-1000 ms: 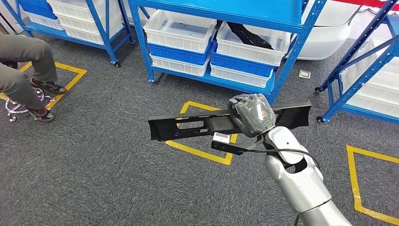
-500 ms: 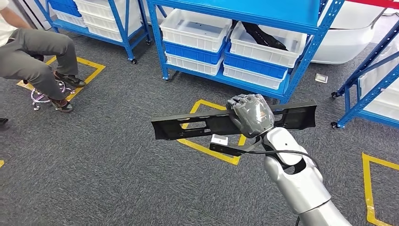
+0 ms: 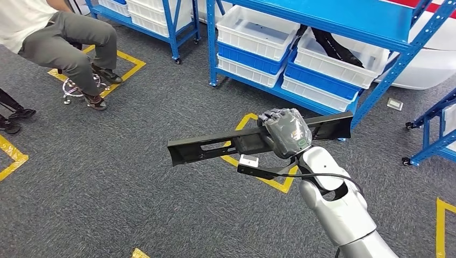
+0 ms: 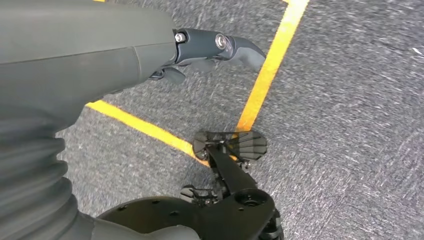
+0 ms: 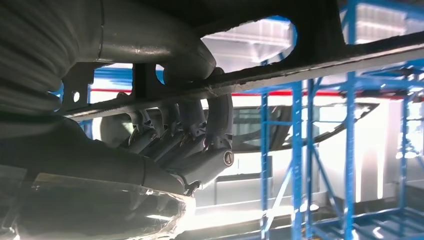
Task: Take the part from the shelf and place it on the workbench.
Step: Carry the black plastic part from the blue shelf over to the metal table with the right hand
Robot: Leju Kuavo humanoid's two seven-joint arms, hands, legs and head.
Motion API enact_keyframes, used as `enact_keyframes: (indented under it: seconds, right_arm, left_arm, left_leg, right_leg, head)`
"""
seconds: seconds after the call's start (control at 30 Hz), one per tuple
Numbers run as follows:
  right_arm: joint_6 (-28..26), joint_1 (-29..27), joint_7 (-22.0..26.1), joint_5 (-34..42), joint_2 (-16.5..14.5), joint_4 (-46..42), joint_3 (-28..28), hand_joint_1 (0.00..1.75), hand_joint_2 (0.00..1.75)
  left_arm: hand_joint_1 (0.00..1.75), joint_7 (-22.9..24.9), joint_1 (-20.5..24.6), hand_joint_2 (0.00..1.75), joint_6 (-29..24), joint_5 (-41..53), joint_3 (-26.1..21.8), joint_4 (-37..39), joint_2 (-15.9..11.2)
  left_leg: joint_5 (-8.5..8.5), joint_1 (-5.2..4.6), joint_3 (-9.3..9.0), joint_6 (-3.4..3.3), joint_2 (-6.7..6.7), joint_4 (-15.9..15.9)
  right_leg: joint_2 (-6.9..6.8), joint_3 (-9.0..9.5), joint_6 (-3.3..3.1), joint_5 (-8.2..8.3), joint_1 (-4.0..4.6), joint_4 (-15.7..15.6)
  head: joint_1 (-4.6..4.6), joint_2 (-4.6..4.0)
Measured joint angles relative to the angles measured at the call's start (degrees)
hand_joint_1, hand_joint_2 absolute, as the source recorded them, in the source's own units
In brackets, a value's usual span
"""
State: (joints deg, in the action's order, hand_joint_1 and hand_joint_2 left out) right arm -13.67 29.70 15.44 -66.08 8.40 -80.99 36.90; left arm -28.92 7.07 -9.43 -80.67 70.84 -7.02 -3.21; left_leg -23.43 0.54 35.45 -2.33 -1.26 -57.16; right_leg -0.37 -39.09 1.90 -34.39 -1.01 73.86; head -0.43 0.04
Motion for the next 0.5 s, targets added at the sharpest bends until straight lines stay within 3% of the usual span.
enact_keyframes:
  seconds: [0.03, 0.1, 0.17, 0.2, 0.23, 0.27, 0.33, 0.37, 0.43, 0.5]
  right_arm:
    - [0.05, -0.11, -0.02, -0.02, 0.01, 0.0, 0.01, 1.52, 1.75]
    - [0.08, -0.11, -0.04, -0.03, 0.04, -0.01, 0.0, 1.52, 1.75]
    - [0.09, -0.01, -0.05, -0.04, 0.04, -0.02, -0.01, 1.52, 1.75]
    - [0.09, 0.02, -0.06, -0.04, 0.01, -0.02, 0.0, 1.52, 1.75]
    - [0.09, 0.03, -0.07, -0.05, -0.02, -0.02, 0.0, 1.52, 1.75]
    - [0.09, 0.04, -0.07, -0.06, -0.06, -0.02, -0.01, 1.52, 1.75]
    - [0.1, 0.14, -0.11, -0.11, -0.19, -0.02, 0.0, 1.52, 1.75]
    - [0.1, 0.2, -0.14, -0.14, -0.28, -0.02, 0.01, 1.52, 1.75]
    - [0.11, 0.22, -0.16, -0.19, -0.42, -0.02, 0.02, 1.52, 1.75]
    - [0.12, 0.09, -0.16, -0.21, -0.44, -0.02, 0.03, 1.52, 1.75]
  left_arm:
    - [0.0, 0.04, -0.05, 1.75, 0.01, 0.0, 0.01, 0.0, 0.02]
    - [0.0, 0.07, -0.09, 1.75, 0.02, 0.0, 0.02, -0.01, 0.1]
    - [0.0, 0.08, -0.06, 1.75, 0.02, -0.05, 0.02, -0.03, 0.22]
    - [0.0, 0.08, -0.09, 1.75, 0.02, -0.09, 0.02, -0.04, 0.28]
    - [0.0, 0.09, -0.15, 1.75, 0.01, -0.13, 0.02, -0.04, 0.29]
    - [0.0, 0.09, -0.23, 1.75, 0.01, -0.16, 0.02, -0.03, 0.26]
    - [0.0, 0.09, -0.34, 1.75, 0.03, -0.16, 0.02, -0.01, 0.2]
    - [0.0, 0.1, -0.33, 1.75, 0.07, -0.16, 0.03, 0.01, 0.16]
    - [0.0, 0.24, -0.27, 1.75, 0.22, -0.15, 0.03, 0.0, 0.15]
    - [0.0, 0.42, -0.28, 1.75, 0.34, -0.11, 0.03, 0.0, 0.15]
  left_leg:
    - [0.09, -0.16, 0.05, -0.06, -0.59, -0.01]
    - [0.29, -0.4, 0.08, -0.01, -1.72, -0.02]
    - [0.52, -0.64, 0.25, 0.24, -2.56, -0.1]
    - [0.66, -0.65, 0.38, 0.44, -2.87, -0.12]
    - [0.81, -0.65, 0.5, 0.69, -3.22, -0.11]
    - [0.9, -0.56, 0.64, 0.97, -3.47, -0.15]
    - [-0.21, -0.5, 1.45, 1.52, -2.58, -1.7]
    - [-1.71, -0.38, 2.5, 1.81, -1.67, -4.02]
    - [-5.48, 0.19, 5.7, 2.55, -0.04, -11.12]
    - [-6.86, 1.13, 7.71, 3.52, 0.63, -15.74]
  right_leg:
    - [0.16, 0.65, 0.23, 0.89, 0.16, -1.27]
    - [1.19, 4.51, 0.34, 4.06, 0.53, -8.96]
    - [2.33, 7.62, -0.12, 6.26, 0.98, -15.43]
    - [2.6, 8.23, -0.42, 6.65, 1.24, -16.73]
    - [2.27, 8.31, -0.66, 6.82, 1.43, -16.96]
    - [1.89, 8.5, -1.01, 7.11, 1.03, -17.3]
    - [1.01, 8.92, -1.86, 7.73, 0.22, -18.12]
    - [0.54, 9.1, -2.28, 8.0, -0.24, -18.49]
    - [-0.39, 9.09, -2.71, 8.14, -0.24, -18.57]
    - [-1.41, 9.06, -2.62, 8.14, -0.43, -18.53]
  head:
    - [0.01, 0.0]
    - [0.01, 0.0]
    - [-0.04, 0.0]
    - [-0.11, 0.0]
    - [-0.13, 0.0]
    - [-0.18, 0.0]
    - [-0.26, 0.0]
    - [-0.31, 0.0]
    - [-0.36, 0.0]
    - [-0.38, 0.0]
